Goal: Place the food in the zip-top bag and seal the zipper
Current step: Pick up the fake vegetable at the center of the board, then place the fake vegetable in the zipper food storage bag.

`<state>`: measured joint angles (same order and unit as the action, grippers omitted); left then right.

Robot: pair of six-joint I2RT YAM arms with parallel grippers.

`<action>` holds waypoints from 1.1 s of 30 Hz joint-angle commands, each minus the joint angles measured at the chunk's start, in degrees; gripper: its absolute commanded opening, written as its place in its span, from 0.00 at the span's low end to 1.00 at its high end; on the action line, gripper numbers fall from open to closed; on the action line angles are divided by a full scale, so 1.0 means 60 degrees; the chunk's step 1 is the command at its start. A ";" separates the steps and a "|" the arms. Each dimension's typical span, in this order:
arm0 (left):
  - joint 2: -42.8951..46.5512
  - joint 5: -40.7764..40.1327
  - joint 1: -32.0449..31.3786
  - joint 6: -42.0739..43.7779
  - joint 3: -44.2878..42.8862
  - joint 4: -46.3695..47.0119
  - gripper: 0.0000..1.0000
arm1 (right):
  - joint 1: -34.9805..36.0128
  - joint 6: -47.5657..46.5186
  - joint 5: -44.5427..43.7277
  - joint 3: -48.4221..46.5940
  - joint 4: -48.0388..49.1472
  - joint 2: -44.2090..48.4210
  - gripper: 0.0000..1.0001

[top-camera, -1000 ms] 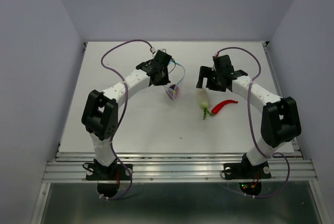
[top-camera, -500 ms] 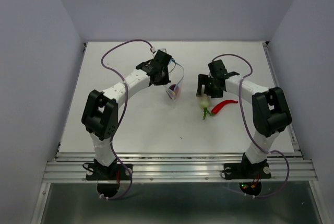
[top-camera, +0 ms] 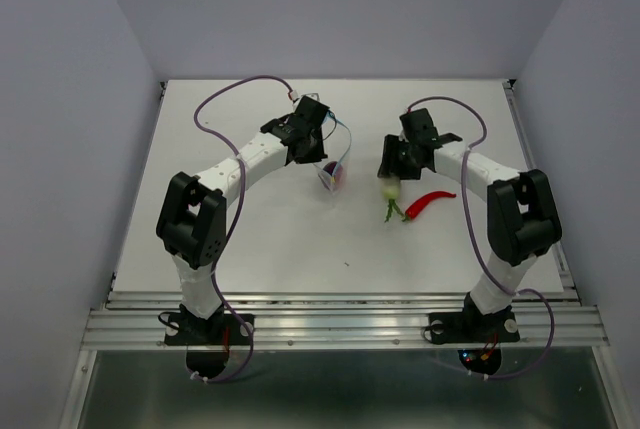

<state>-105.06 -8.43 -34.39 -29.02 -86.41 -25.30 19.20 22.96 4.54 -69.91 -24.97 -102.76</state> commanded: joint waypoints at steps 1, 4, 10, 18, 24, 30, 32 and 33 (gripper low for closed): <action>0.0122 0.0057 0.0019 0.0002 -0.0481 0.0130 0.00 | 0.0037 0.0216 0.0225 -0.0945 0.0835 0.1303 0.34; 0.0107 0.0071 0.0004 -0.0013 -0.0525 0.0115 0.00 | 0.0037 0.0493 0.0561 -0.0976 0.2092 0.1963 0.32; 0.0063 0.0145 0.0004 -0.0027 -0.0540 0.0115 0.00 | 0.0037 0.1402 0.1324 -0.0448 0.5478 0.3079 0.32; 0.0034 0.0232 0.0004 -0.0071 -0.0554 0.0130 0.00 | 0.0417 0.2808 0.1531 0.0693 0.9593 0.3006 0.30; 0.0048 0.0305 0.0019 -0.0130 -0.0554 0.0159 0.00 | 0.0799 0.2897 0.1046 0.0988 1.1295 0.2552 0.30; -0.0010 0.0320 0.0019 -0.0174 -0.0569 0.0115 0.00 | 0.1223 0.2707 0.1003 0.1017 1.2086 0.2259 0.30; 0.0019 0.0320 0.0019 -0.0189 -0.0511 0.0130 0.00 | 0.1311 0.2575 0.0725 0.1002 1.2043 0.2171 0.30; 0.0019 0.0320 0.0005 -0.0203 -0.0510 0.0144 0.00 | 0.1311 0.2546 0.0695 0.1075 1.2188 0.2026 0.30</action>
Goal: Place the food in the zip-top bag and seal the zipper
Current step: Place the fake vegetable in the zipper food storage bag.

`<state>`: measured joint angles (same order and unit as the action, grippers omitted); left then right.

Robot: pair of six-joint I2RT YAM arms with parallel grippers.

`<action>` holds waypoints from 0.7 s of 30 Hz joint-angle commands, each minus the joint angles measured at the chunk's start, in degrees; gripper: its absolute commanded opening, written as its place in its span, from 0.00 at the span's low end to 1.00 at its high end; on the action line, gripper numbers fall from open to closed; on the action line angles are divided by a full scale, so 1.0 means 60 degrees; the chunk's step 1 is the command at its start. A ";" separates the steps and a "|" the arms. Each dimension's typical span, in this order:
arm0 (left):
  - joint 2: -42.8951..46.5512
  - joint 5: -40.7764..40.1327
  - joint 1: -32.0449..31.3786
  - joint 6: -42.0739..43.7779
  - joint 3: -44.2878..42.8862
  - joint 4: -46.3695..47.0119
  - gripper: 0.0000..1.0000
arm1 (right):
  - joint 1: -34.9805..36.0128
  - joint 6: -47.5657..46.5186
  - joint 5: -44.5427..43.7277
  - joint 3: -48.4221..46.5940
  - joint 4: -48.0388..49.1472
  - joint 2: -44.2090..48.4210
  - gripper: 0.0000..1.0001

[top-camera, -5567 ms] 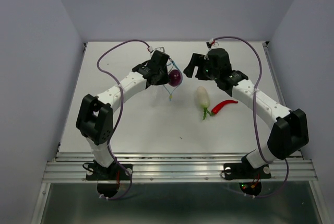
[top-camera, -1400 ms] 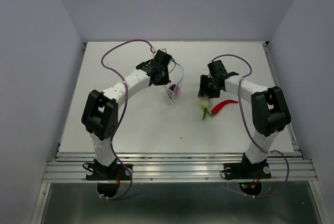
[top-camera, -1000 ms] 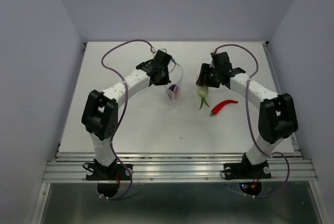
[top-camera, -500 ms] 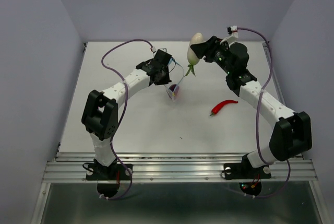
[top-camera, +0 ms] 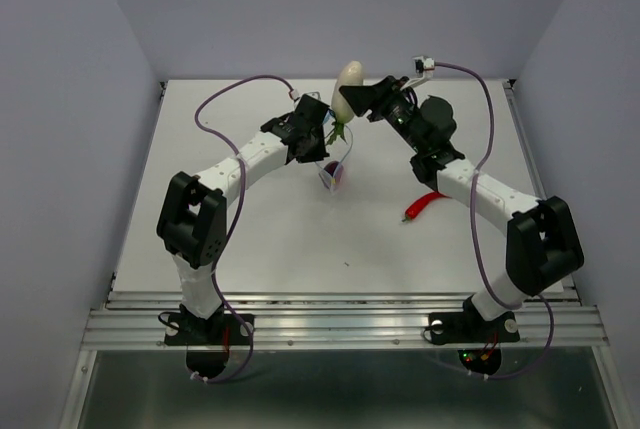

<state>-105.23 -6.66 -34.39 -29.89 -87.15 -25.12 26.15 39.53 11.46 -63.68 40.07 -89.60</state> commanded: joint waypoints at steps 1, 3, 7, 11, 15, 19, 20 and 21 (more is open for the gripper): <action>0.0063 0.0025 0.0004 -0.0072 -0.0372 0.0115 0.00 | 0.0153 -0.0201 -0.0518 0.0066 0.1406 -0.0227 0.30; 0.0048 0.0054 0.0005 -0.0072 -0.0386 0.0115 0.00 | 0.0153 -0.0245 -0.0680 0.0096 0.1465 -0.0475 0.30; 0.0063 0.0084 0.0004 -0.0072 -0.0299 0.0159 0.00 | 0.0255 -0.0391 -0.0943 0.0213 0.1714 -0.0857 0.29; 0.0107 0.0084 0.0005 -0.0072 -0.0255 0.0188 0.00 | 0.0256 -0.0450 -0.1251 0.0286 0.1846 -0.1194 0.29; 0.0121 0.0069 0.0019 -0.0087 -0.0211 0.0188 0.00 | 0.0344 -0.0640 -0.1222 0.0374 0.1730 -0.1341 0.29; 0.0122 0.0069 0.0019 -0.0116 -0.0211 0.0203 0.00 | 0.0549 -0.1094 -0.1281 0.0681 0.1422 -0.1165 0.29; 0.0121 0.0069 0.0019 -0.0131 -0.0211 0.0203 0.00 | 0.0650 -0.1167 -0.1295 0.0740 0.1218 -0.1107 0.29; 0.0107 0.0069 0.0019 -0.0145 -0.0225 0.0189 0.00 | 0.0651 -0.1328 -0.1324 0.0842 0.1100 -0.0990 0.29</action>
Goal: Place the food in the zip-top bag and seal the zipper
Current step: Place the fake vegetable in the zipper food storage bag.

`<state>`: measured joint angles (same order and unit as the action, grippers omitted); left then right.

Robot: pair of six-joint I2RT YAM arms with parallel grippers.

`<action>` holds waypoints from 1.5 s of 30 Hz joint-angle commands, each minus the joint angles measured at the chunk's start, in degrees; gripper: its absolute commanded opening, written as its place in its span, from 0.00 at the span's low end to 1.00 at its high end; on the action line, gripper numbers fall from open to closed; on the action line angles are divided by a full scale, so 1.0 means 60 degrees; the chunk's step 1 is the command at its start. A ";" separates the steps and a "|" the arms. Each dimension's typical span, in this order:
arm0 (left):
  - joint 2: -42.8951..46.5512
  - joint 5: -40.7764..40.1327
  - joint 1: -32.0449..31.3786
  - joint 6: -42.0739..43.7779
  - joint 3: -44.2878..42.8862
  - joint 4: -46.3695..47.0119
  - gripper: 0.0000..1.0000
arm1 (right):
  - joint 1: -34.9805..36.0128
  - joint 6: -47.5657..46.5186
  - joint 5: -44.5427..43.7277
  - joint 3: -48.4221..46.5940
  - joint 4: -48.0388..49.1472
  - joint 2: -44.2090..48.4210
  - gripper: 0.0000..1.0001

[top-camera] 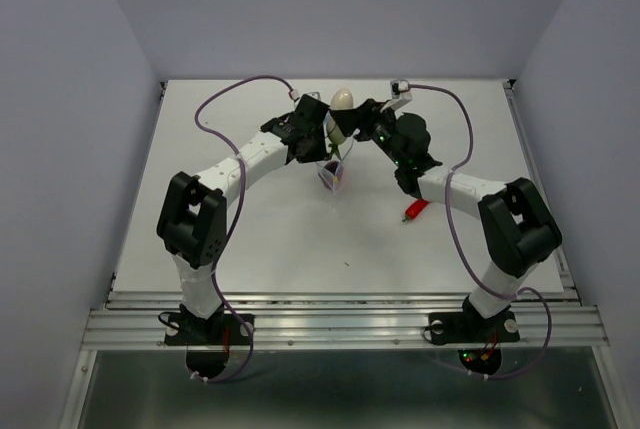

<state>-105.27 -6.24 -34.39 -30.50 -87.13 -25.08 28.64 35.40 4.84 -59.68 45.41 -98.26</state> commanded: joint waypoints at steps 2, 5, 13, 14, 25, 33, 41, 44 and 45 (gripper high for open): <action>0.0114 0.0014 0.0019 -0.0087 -0.0214 0.0181 0.00 | 0.0352 -0.0830 -0.0264 0.0249 -0.0124 0.0541 0.29; 0.0114 0.0029 0.0019 -0.0131 -0.0214 0.0225 0.00 | 0.0441 -0.1036 -0.0367 0.0439 -0.0302 0.0658 0.30; 0.0114 0.0000 0.0019 -0.0175 -0.0244 0.0210 0.00 | 0.0806 -0.1768 -0.1436 0.0016 -0.2219 0.0820 0.31; 0.0129 0.0000 0.0019 -0.0175 -0.0244 0.0225 0.00 | 0.0807 -0.1783 -0.1524 -0.0014 -0.2366 0.0834 0.31; 0.0143 0.0029 0.0034 -0.0219 -0.0170 0.0284 0.00 | 0.0983 -0.1842 -0.1262 -0.0600 -0.4023 0.1039 0.47; 0.0143 0.0102 0.0019 -0.0219 -0.0141 0.0342 0.00 | 0.0983 -0.1710 -0.1012 -0.0761 -0.4461 0.1332 0.68; 0.0187 0.0146 0.0034 -0.0219 -0.0053 0.0459 0.00 | 0.0983 -0.1783 -0.1100 -0.1010 -0.4975 0.1464 0.82; 0.0187 0.0219 0.0034 -0.0205 -0.0024 0.0518 0.00 | 0.0983 -0.1769 -0.1144 -0.1156 -0.4990 0.1377 0.78; 0.0202 0.0234 0.0034 -0.0205 -0.0024 0.0533 0.00 | 0.0983 -0.1769 -0.1173 -0.1200 -0.4990 0.1304 0.77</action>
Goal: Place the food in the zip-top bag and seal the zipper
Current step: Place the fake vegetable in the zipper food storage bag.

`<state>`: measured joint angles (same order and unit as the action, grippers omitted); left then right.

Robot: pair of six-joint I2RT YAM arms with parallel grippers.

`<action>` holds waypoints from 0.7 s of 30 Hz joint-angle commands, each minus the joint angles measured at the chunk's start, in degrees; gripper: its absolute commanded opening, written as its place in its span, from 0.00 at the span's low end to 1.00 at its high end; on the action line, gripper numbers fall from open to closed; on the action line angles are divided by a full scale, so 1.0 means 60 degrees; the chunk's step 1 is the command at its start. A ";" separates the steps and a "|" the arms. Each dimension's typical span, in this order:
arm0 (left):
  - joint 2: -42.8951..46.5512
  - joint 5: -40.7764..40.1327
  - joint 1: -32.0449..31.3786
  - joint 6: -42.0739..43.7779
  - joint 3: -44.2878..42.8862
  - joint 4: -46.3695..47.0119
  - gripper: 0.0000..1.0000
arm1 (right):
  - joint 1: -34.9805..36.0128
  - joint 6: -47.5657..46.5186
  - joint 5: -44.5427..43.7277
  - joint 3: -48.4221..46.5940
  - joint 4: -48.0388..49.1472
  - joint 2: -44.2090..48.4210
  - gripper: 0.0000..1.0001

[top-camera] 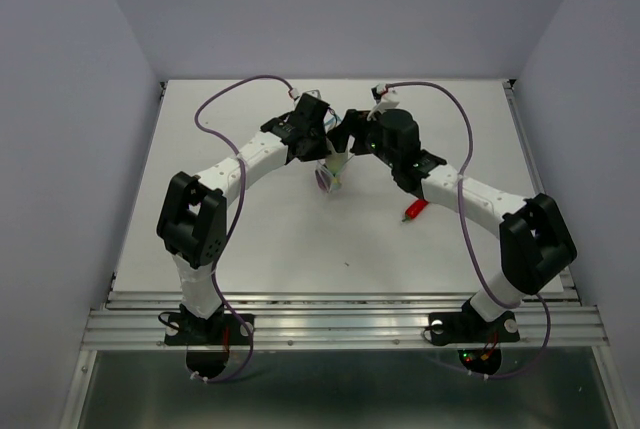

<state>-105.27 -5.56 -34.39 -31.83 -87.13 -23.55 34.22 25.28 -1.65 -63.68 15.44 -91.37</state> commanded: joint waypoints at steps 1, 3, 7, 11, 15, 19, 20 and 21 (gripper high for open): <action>0.0202 0.0136 0.0034 0.0032 0.0005 0.0278 0.00 | 0.0054 -0.0068 -0.0106 -0.0578 0.0004 0.0112 0.75; 0.0231 0.0136 0.0019 0.0047 0.0020 0.0307 0.00 | 0.0054 -0.0038 -0.0237 -0.0680 -0.0112 0.0024 0.69; 0.0275 0.0180 0.0019 0.0076 0.0079 0.0380 0.00 | 0.0054 -0.0023 -0.0457 -0.0973 -0.0434 -0.0254 0.53; 0.0304 0.0165 0.0034 0.0091 0.0137 0.0424 0.00 | 0.0054 -0.0023 -0.0633 -0.1149 -0.0742 -0.0722 0.37; 0.0305 0.0195 0.0034 0.0120 0.0123 0.0453 0.00 | 0.0141 0.0006 -0.0736 -0.1515 -0.1386 -0.1337 0.32; 0.0334 0.0180 0.0034 0.0120 0.0137 0.0468 0.00 | 0.0142 0.0035 -0.0940 -0.1720 -0.1753 -0.1572 0.31; 0.0348 0.0180 0.0019 0.0135 0.0137 0.0483 0.00 | 0.0142 0.0035 -0.0955 -0.1793 -0.1811 -0.1616 0.30; 0.0348 0.0180 0.0019 0.0135 0.0166 0.0497 0.00 | 0.0142 0.0021 -0.0984 -0.1852 -0.1957 -0.1675 0.30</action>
<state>-105.27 -4.54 -34.39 -31.77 -86.70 -22.26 34.33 25.45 -5.61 -70.94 5.96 -101.23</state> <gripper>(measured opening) 0.024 0.303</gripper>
